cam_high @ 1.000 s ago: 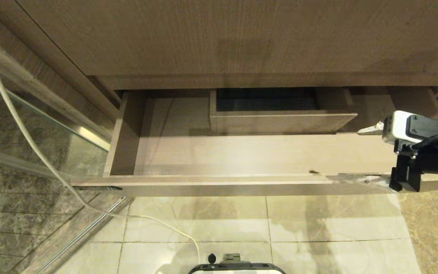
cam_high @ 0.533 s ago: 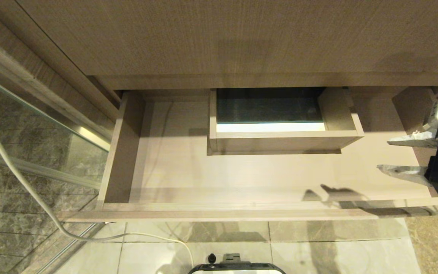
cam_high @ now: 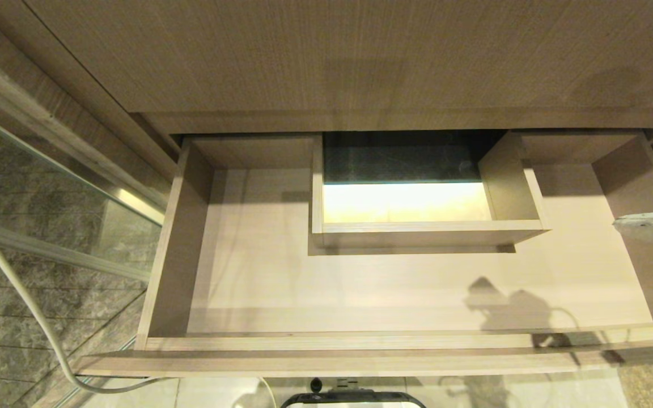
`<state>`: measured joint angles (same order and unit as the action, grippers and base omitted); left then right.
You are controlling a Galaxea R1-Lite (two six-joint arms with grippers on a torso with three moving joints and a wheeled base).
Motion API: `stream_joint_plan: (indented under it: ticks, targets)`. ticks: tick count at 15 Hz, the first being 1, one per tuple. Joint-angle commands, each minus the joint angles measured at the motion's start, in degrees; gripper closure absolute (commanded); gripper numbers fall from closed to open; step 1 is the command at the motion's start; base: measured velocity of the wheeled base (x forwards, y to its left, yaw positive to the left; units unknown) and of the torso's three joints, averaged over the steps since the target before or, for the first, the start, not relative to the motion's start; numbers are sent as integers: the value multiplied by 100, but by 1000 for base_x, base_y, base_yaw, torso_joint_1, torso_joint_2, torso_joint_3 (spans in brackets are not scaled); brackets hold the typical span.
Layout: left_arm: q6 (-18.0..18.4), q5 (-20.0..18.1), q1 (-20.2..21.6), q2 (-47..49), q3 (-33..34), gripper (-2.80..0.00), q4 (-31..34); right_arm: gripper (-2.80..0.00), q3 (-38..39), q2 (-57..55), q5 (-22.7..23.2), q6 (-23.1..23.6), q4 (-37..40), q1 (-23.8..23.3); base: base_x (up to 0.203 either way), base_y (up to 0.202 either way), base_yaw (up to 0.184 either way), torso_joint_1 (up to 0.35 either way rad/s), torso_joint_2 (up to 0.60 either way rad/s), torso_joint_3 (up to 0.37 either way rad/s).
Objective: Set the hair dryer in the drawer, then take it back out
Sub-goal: Pull open the drawer, then pick up the hairdryer
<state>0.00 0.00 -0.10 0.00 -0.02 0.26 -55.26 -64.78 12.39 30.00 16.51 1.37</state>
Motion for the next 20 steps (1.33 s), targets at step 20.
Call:
stream_joint_plan:
  ticks: [20]
  targets:
    - [0,0,-3,0,11,0,0,0,5755,6707,-1177,-2684,-2301,690,0,0,0,0,0,0]
